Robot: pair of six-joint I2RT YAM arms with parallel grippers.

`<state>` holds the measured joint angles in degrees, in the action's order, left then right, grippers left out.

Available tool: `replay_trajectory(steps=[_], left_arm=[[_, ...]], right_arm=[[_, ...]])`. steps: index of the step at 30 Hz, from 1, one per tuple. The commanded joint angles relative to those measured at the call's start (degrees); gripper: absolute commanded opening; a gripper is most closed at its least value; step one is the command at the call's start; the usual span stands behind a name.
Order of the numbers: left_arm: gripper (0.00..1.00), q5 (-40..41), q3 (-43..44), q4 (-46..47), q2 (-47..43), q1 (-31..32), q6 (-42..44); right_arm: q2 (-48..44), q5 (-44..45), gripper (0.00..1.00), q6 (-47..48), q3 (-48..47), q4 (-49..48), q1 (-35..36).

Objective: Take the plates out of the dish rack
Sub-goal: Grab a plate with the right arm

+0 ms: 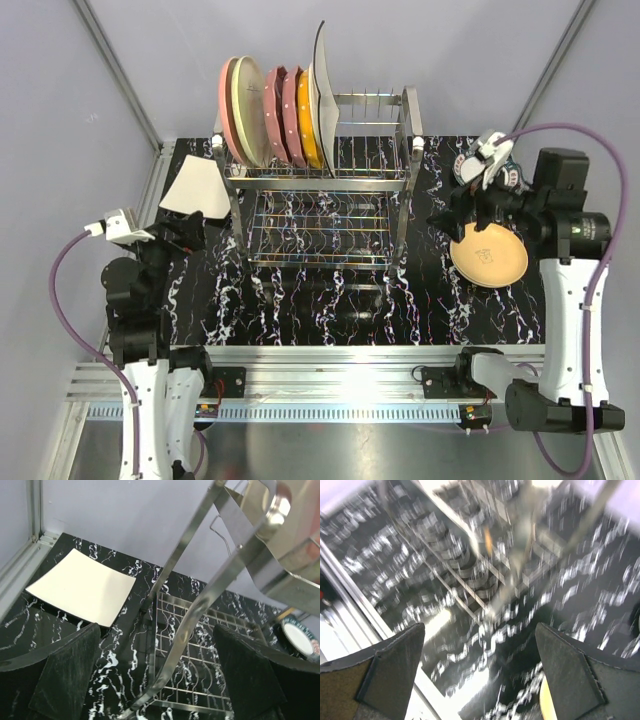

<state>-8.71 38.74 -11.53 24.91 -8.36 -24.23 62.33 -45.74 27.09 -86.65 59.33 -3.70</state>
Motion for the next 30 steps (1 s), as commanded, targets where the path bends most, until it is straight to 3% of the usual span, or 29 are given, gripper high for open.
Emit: replay_trajectory(steps=[1,8,11,15,24,27,30], left_arm=[[0.99,-4.56,0.20,-1.04,-1.79,-0.08,5.86],[0.99,-3.33,-2.35,-1.65,-3.90,-0.08,6.56],[0.99,-2.80,-2.44,-1.92,-4.08,0.01,6.91],[0.99,-2.01,-2.44,-2.53,-4.51,-0.08,7.44],[0.99,-1.13,-2.71,-3.15,-4.87,-0.08,7.88],[0.99,-0.78,-2.71,-3.15,-5.04,-0.08,8.14],[0.99,-0.61,-2.71,-3.06,-4.95,-0.08,8.23]], right_arm=[[3.14,-8.38,1.00,-4.59,-12.46,4.12,-0.07],[8.86,-11.14,1.00,-12.32,-24.17,1.15,3.34],[12.20,-5.52,0.98,-14.17,-29.78,0.08,14.81],[17.20,0.89,0.97,-16.36,-32.79,-3.51,24.32],[20.54,27.17,0.89,-21.89,-27.86,-25.58,41.93],[24.32,43.91,0.94,-24.36,-31.56,-26.89,47.37],[24.69,50.97,1.00,-24.37,-29.72,-31.98,50.02]])
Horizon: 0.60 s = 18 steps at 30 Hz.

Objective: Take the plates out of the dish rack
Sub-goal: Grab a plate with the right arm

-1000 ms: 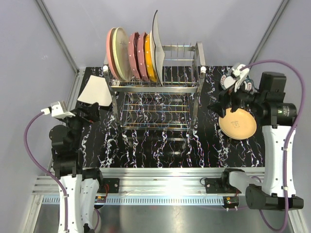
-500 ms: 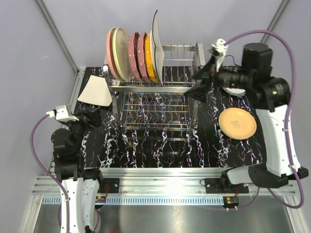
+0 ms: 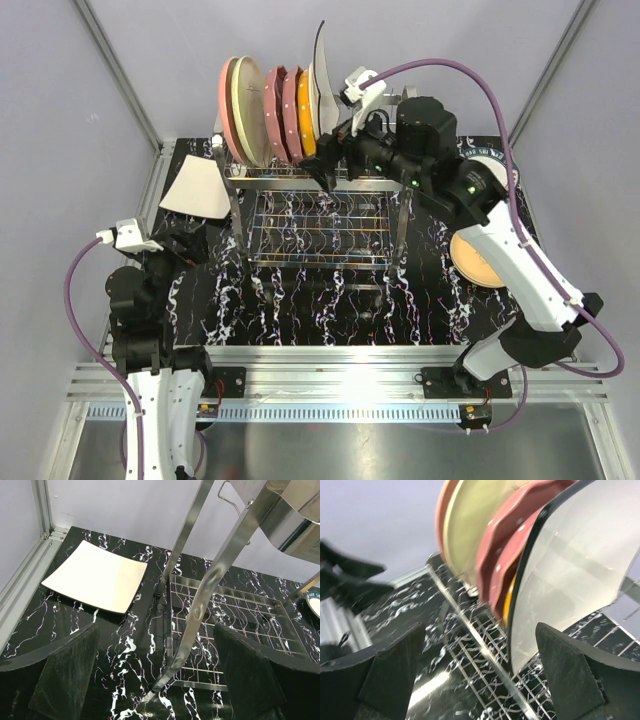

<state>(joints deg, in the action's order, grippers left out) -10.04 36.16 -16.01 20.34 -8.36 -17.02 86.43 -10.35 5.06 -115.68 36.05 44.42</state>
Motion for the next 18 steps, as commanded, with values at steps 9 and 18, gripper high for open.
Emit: replay_trajectory(steps=[9,18], left_arm=[[0.99,0.81,-0.13,1.51,-0.47,-0.08,1.11],[0.99,0.73,-0.13,1.60,-0.65,-0.08,1.20]], right_arm=[[4.00,27.84,1.00,-4.26,-1.83,-14.96,3.83],[6.47,32.49,0.85,-7.52,-3.59,-16.36,4.00]])
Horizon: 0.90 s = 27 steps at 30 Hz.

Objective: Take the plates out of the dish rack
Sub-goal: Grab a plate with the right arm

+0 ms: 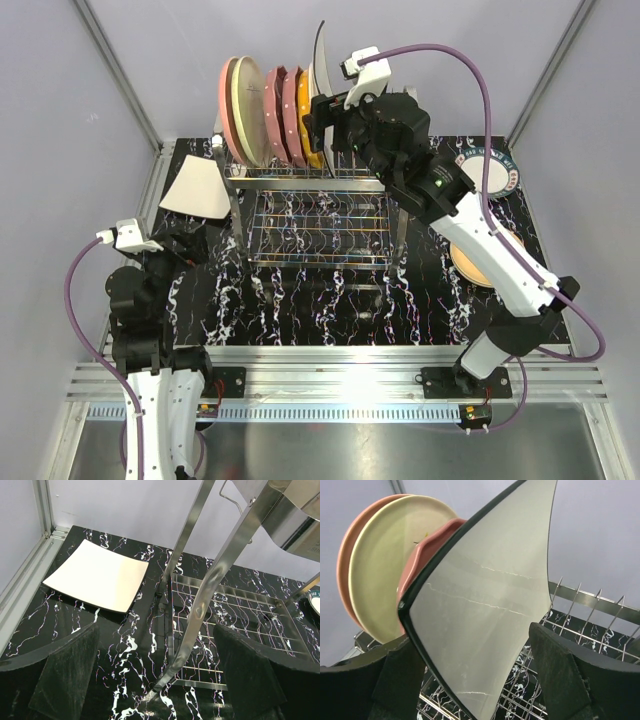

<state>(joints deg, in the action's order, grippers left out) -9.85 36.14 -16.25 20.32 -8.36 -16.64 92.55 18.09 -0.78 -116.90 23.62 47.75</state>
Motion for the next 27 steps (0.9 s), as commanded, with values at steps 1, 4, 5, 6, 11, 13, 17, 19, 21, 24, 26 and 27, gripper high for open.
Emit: replay_trajectory(steps=[1,4,5,6,11,13,17,19,21,24,26,27], left_arm=[[0.99,0.44,-0.19,1.84,-0.54,-0.08,0.82],[0.99,0.53,-0.11,1.84,-0.63,0.01,0.82],[0.99,0.44,-0.19,1.84,-0.72,-0.08,0.82],[0.99,0.44,-0.19,1.84,-0.72,-0.08,0.82],[0.99,0.36,-0.19,1.92,-0.72,-0.08,0.91],[0.99,0.35,-0.19,2.01,-0.72,-0.08,0.91],[0.99,0.09,-0.28,1.92,-0.89,0.01,0.82],[0.99,0.18,-0.28,1.92,-0.89,0.01,0.82],[0.99,0.18,-0.19,1.84,-0.98,-0.08,0.91],[0.99,0.18,-0.19,1.84,-0.98,-0.08,1.00],[0.99,0.09,-0.28,1.92,-0.98,-0.08,1.00],[0.99,0.09,-0.28,1.92,-1.07,-0.08,1.00]], right_arm=[[0.43,4.41,0.84,-1.69,-2.45,-4.19,0.68],[0.87,6.52,0.82,-1.60,-2.28,-4.81,0.68],[0.96,7.13,0.81,-1.51,-2.36,-4.81,0.68],[0.79,7.40,0.80,-1.51,-2.37,-4.81,0.68],[0.17,8.98,0.74,-0.98,-1.84,-5.16,0.68],[-0.09,9.33,0.72,-0.81,-1.75,-5.16,0.68],[-0.27,9.07,0.64,-1.42,-2.01,-4.81,0.68],[-0.18,9.16,0.58,-1.77,-2.19,-4.72,0.59],[-0.09,9.86,0.56,-1.95,-2.19,-4.55,0.68],[-0.36,10.39,0.52,-1.86,-2.02,-4.55,0.59],[-0.44,10.39,0.47,-1.86,-1.93,-4.55,0.68],[-0.53,10.48,0.45,-1.86,-1.93,-4.54,0.68]])
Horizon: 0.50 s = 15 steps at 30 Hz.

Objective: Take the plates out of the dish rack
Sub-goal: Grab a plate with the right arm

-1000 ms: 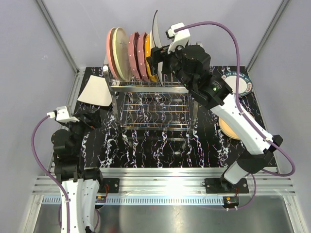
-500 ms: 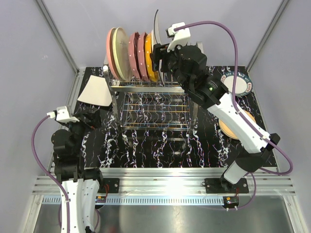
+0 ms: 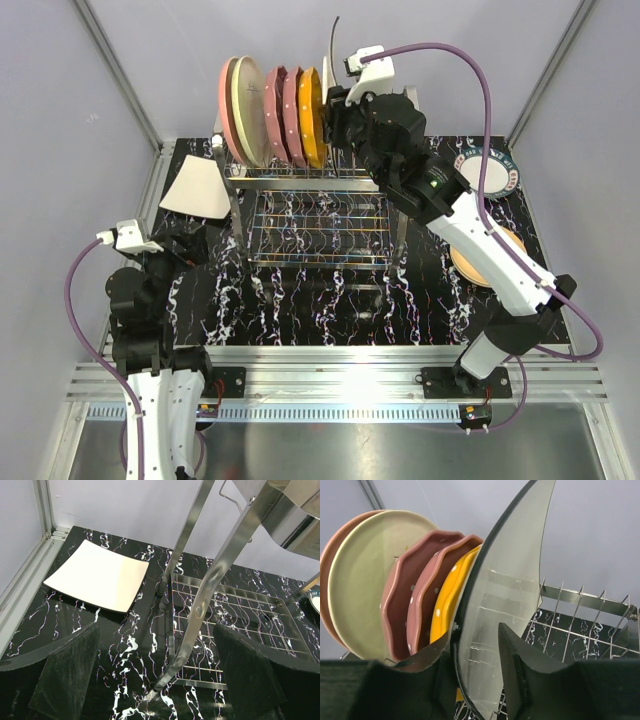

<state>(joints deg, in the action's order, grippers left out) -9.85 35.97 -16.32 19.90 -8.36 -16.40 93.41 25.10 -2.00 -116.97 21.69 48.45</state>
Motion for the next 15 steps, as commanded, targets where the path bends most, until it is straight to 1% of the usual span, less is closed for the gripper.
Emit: replay_trajectory(steps=[1,4,5,7,8,9,15], left_arm=[[0.99,0.00,-0.11,1.99,-0.57,-0.08,0.76],[0.99,0.00,-0.11,1.99,-0.65,-0.08,0.76],[0.99,0.09,-0.11,1.90,-0.65,-0.08,0.85],[0.99,0.09,-0.02,1.90,-0.65,-0.08,0.85],[0.99,0.09,-0.11,1.90,-0.65,-0.08,0.85],[0.99,0.18,-0.02,1.90,-0.57,0.01,0.85],[0.99,0.09,-0.11,1.90,-0.65,-0.08,0.76]], right_arm=[[-1.21,3.29,0.40,-0.55,-1.95,-2.53,-0.02],[-1.03,2.85,0.28,-0.90,-2.56,-2.09,-0.02],[-0.95,2.59,0.21,-1.07,-3.17,-1.66,-0.02],[-0.77,2.41,0.15,-1.16,-3.79,-1.48,-0.02],[-0.59,2.23,0.04,-1.16,-4.06,-1.39,-0.02],[-0.59,2.14,0.00,-0.90,-4.75,-1.22,-0.11],[-0.15,-0.14,0.00,0.68,-7.65,-1.92,-0.02]])
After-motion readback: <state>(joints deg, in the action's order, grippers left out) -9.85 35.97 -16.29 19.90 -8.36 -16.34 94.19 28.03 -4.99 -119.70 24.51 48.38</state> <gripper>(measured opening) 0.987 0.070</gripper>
